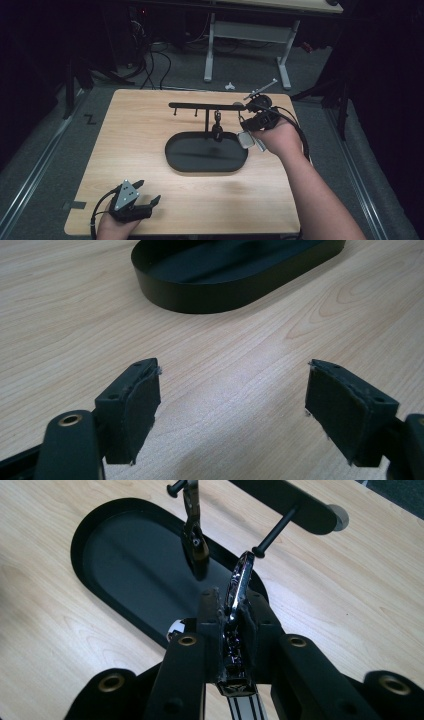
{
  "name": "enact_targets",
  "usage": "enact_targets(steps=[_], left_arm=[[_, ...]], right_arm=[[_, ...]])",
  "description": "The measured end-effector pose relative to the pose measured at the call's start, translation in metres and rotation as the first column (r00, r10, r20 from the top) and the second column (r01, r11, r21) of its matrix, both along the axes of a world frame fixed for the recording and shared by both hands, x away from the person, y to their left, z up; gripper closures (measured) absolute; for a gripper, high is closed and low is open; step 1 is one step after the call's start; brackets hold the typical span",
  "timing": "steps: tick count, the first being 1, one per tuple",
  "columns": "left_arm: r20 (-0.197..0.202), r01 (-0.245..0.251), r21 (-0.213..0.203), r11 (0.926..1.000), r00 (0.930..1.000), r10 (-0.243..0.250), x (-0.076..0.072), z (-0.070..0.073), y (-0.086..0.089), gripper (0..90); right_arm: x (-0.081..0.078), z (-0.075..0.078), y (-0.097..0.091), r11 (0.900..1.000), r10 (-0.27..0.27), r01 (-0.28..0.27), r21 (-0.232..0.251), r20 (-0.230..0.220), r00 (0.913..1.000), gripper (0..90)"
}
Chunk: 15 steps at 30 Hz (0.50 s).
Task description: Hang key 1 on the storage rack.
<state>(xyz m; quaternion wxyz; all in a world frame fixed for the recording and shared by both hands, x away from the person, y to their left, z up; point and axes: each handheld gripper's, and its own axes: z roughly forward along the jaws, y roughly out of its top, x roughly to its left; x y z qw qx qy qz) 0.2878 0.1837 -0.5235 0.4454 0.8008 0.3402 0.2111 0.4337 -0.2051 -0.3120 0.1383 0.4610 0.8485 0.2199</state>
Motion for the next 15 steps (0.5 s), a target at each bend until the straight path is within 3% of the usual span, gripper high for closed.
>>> enact_targets(steps=[15], left_arm=[[-0.003, 0.001, 0.001, 1.0000, 1.0000, -0.001, 0.000, 0.000, 0.001, 22.4]], right_arm=[[0.017, -0.006, 0.005, 0.9999, -0.015, 0.015, 0.007, -0.023, 0.9996, 80.4]])
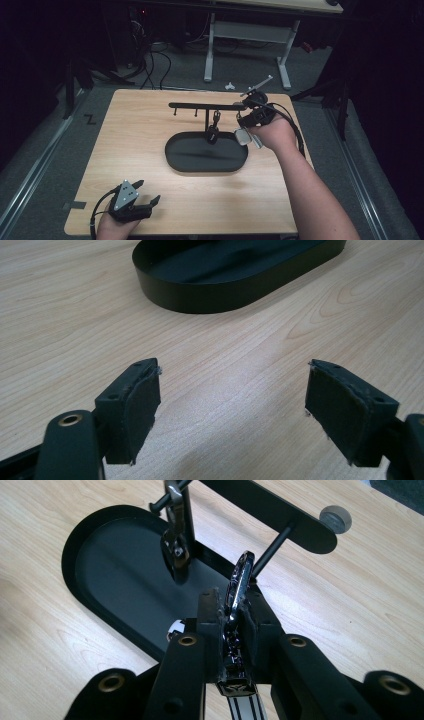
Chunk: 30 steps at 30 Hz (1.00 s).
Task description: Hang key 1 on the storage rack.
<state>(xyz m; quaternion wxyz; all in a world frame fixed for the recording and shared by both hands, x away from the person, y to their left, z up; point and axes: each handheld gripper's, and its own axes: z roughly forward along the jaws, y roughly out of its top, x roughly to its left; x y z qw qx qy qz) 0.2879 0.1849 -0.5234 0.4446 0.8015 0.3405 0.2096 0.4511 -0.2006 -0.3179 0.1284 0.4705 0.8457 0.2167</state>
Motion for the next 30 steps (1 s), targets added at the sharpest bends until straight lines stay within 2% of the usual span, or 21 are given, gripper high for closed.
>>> enact_targets(steps=[9, 23, 30], left_arm=[[0.000, 0.001, 0.004, 1.0000, 1.0000, -0.001, 0.000, 0.000, 0.000, 22.4], [0.002, 0.002, 0.007, 1.0000, 1.0000, -0.002, 0.000, -0.001, -0.001, 22.4], [-0.002, 0.002, 0.007, 1.0000, 1.0000, -0.002, 0.000, -0.001, 0.000, 22.4]], right_arm=[[0.006, -0.005, -0.009, 0.9997, -0.016, 0.016, 0.020, 0.005, 0.9999, 80.0], [0.014, -0.020, -0.011, 0.9996, -0.015, 0.016, -0.022, 0.036, 0.9993, 78.9], [0.018, -0.029, -0.010, 0.9995, -0.025, 0.026, -0.017, 0.039, 0.9989, 78.0]])
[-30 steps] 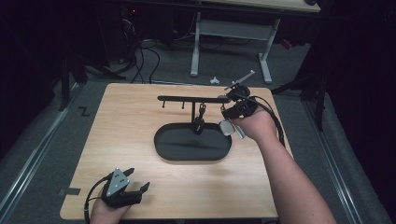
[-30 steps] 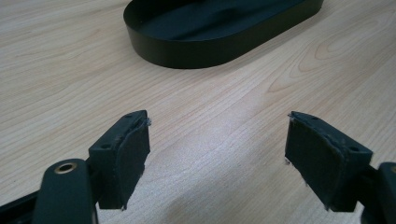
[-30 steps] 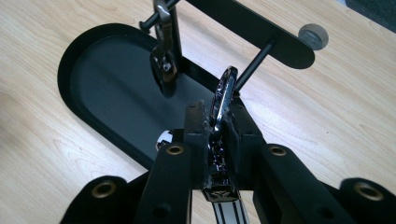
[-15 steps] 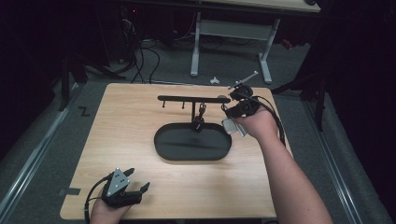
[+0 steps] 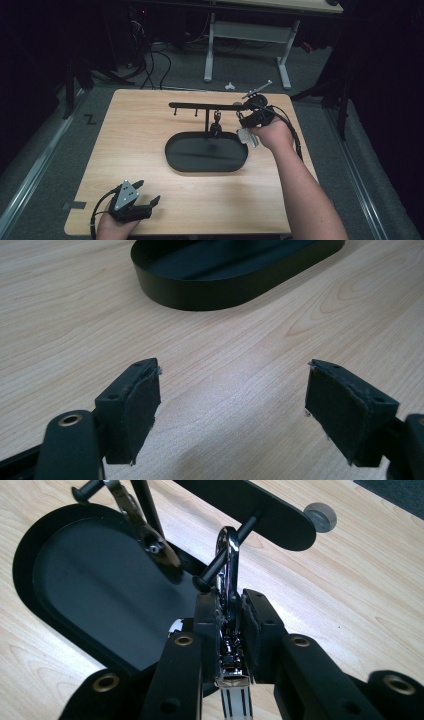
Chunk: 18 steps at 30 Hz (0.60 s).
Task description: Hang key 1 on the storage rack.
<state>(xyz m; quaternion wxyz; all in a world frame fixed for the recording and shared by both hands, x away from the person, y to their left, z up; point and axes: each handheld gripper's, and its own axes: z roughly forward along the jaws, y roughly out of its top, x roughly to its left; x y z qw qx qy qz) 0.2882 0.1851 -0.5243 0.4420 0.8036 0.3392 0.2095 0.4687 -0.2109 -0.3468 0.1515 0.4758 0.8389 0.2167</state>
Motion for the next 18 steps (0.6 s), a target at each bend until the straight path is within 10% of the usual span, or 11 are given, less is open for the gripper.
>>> enact_targets(steps=[18], left_arm=[[-0.003, -0.003, -0.004, 1.0000, 1.0000, 0.003, 0.0006, -0.0006, 0.0002, 22.5]], right_arm=[[-0.0020, -0.0077, -0.0056, 0.9994, -0.035, 0.035, -0.002, -0.008, 0.9994, 69.5]])
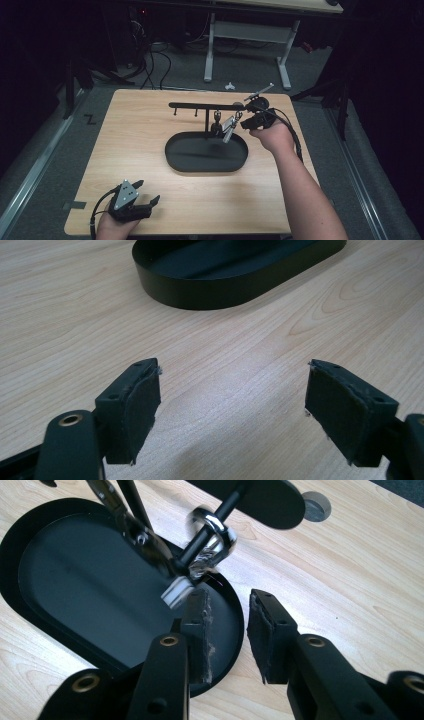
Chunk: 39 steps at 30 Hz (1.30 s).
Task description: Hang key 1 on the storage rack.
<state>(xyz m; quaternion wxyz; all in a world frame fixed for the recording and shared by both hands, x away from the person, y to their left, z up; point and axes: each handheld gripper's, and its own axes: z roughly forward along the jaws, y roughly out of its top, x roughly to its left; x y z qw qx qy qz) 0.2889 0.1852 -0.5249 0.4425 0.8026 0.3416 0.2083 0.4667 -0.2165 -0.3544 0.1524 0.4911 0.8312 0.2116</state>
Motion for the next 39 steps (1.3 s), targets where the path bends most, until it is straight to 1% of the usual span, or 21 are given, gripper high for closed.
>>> enact_targets(steps=[6, 12, 13, 16, 17, 18, 19, 23, 24, 25, 26, 27, 28, 29, 30, 31, 35, 36, 37, 38, 39], left_arm=[[-0.001, 0.001, 0.003, 1.0000, 1.0000, -0.001, 0.000, -0.001, -0.001, 22.5], [-0.002, 0.000, 0.004, 1.0000, 1.0000, 0.000, 0.000, -0.001, -0.001, 22.5], [-0.003, 0.000, 0.005, 1.0000, 1.0000, 0.000, 0.000, -0.001, -0.001, 22.5], [-0.006, 0.004, 0.008, 1.0000, 1.0000, -0.004, 0.000, -0.001, -0.002, 22.5], [-0.006, 0.005, 0.011, 0.9999, 1.0000, -0.005, 0.000, -0.001, -0.002, 22.5], [-0.006, 0.005, 0.011, 0.9999, 1.0000, -0.005, 0.000, -0.001, -0.002, 22.5], [-0.005, 0.004, 0.013, 0.9999, 1.0000, -0.004, 0.001, -0.002, -0.002, 22.5], [-0.012, 0.005, 0.015, 0.9999, 0.9999, -0.005, 0.002, -0.002, -0.002, 22.6], [-0.012, 0.001, 0.013, 0.9999, 0.9999, -0.001, 0.002, -0.003, -0.002, 22.5], [-0.012, 0.001, 0.013, 0.9999, 0.9999, -0.001, 0.002, -0.003, -0.002, 22.6], [-0.017, 0.000, 0.016, 0.9999, 0.9999, 0.001, 0.003, -0.004, -0.002, 22.6], [-0.016, 0.000, 0.017, 0.9999, 0.9999, 0.001, 0.003, -0.004, -0.003, 22.6], [-0.016, 0.000, 0.017, 0.9999, 0.9999, 0.001, 0.003, -0.004, -0.003, 22.6], [-0.016, 0.006, 0.022, 0.9997, 0.9999, -0.006, 0.003, -0.004, -0.004, 22.6], [-0.016, 0.006, 0.022, 0.9997, 0.9999, -0.006, 0.003, -0.004, -0.004, 22.6], [-0.016, 0.012, 0.029, 0.9995, 0.9998, -0.011, 0.003, -0.004, -0.005, 22.6], [-0.015, 0.018, 0.028, 0.9994, 0.9997, -0.017, 0.004, -0.004, -0.007, 22.6], [-0.014, 0.018, 0.027, 0.9995, 0.9997, -0.018, 0.004, -0.005, -0.007, 22.6], [-0.014, 0.023, 0.028, 0.9993, 0.9996, -0.023, 0.004, -0.005, -0.008, 22.6], [-0.014, 0.023, 0.028, 0.9993, 0.9996, -0.023, 0.004, -0.005, -0.008, 22.6], [-0.015, 0.029, 0.031, 0.9991, 0.9995, -0.028, 0.004, -0.005, -0.009, 22.6]], right_arm=[[-0.005, -0.001, -0.003, 1.0000, -0.006, 0.006, 0.006, 0.002, 1.0000, 66.2], [-0.010, -0.005, -0.005, 0.9997, -0.021, 0.021, 0.012, -0.006, 0.9998, 59.4], [-0.011, -0.008, -0.007, 0.9996, -0.020, 0.020, 0.021, 0.000, 0.9998, 57.1], [-0.013, -0.011, -0.008, 0.9994, -0.022, 0.022, 0.027, 0.000, 0.9998, 55.9], [-0.016, -0.015, -0.009, 0.9991, -0.026, 0.026, 0.033, -0.008, 0.9996, 54.3], [-0.016, -0.015, -0.009, 0.9991, -0.026, 0.026, 0.033, -0.008, 0.9996, 54.3], [-0.018, -0.021, -0.011, 0.9986, -0.033, 0.034, 0.042, -0.013, 0.9994, 52.8], [-0.023, -0.035, -0.018, 0.9972, -0.044, 0.046, 0.059, -0.031, 0.9986, 50.0], [-0.025, -0.039, -0.019, 0.9974, -0.040, 0.042, 0.058, -0.027, 0.9988, 49.4], [-0.025, -0.039, -0.019, 0.9974, -0.040, 0.042, 0.058, -0.027, 0.9988, 49.4], [-0.029, -0.045, -0.021, 0.9977, -0.042, 0.043, 0.052, -0.033, 0.9986, 47.8], [-0.032, -0.048, -0.021, 0.9990, -0.032, 0.033, 0.031, -0.033, 0.9989, 47.3], [-0.032, -0.048, -0.021, 0.9990, -0.032, 0.033, 0.031, -0.033, 0.9989, 47.3], [-0.038, -0.054, -0.023, 0.9982, -0.029, 0.030, 0.051, -0.021, 0.9994, 47.2], [-0.041, -0.057, -0.024, 0.9987, -0.027, 0.028, 0.043, -0.028, 0.9993, 47.1], [-0.045, -0.059, -0.024, 0.9986, -0.022, 0.022, 0.047, -0.011, 0.9997, 47.1], [-0.060, -0.071, -0.030, 0.9954, -0.030, 0.029, 0.092, 0.009, 0.9995, 45.3], [-0.060, -0.071, -0.030, 0.9954, -0.030, 0.029, 0.092, 0.009, 0.9995, 45.3], [-0.069, -0.077, -0.034, 0.9944, -0.035, 0.031, 0.101, 0.037, 0.9987, 44.1], [-0.069, -0.077, -0.034, 0.9944, -0.035, 0.031, 0.101, 0.037, 0.9987, 44.1], [-0.079, -0.083, -0.039, 0.9941, -0.037, 0.030, 0.105, 0.070, 0.9968, 43.1]])
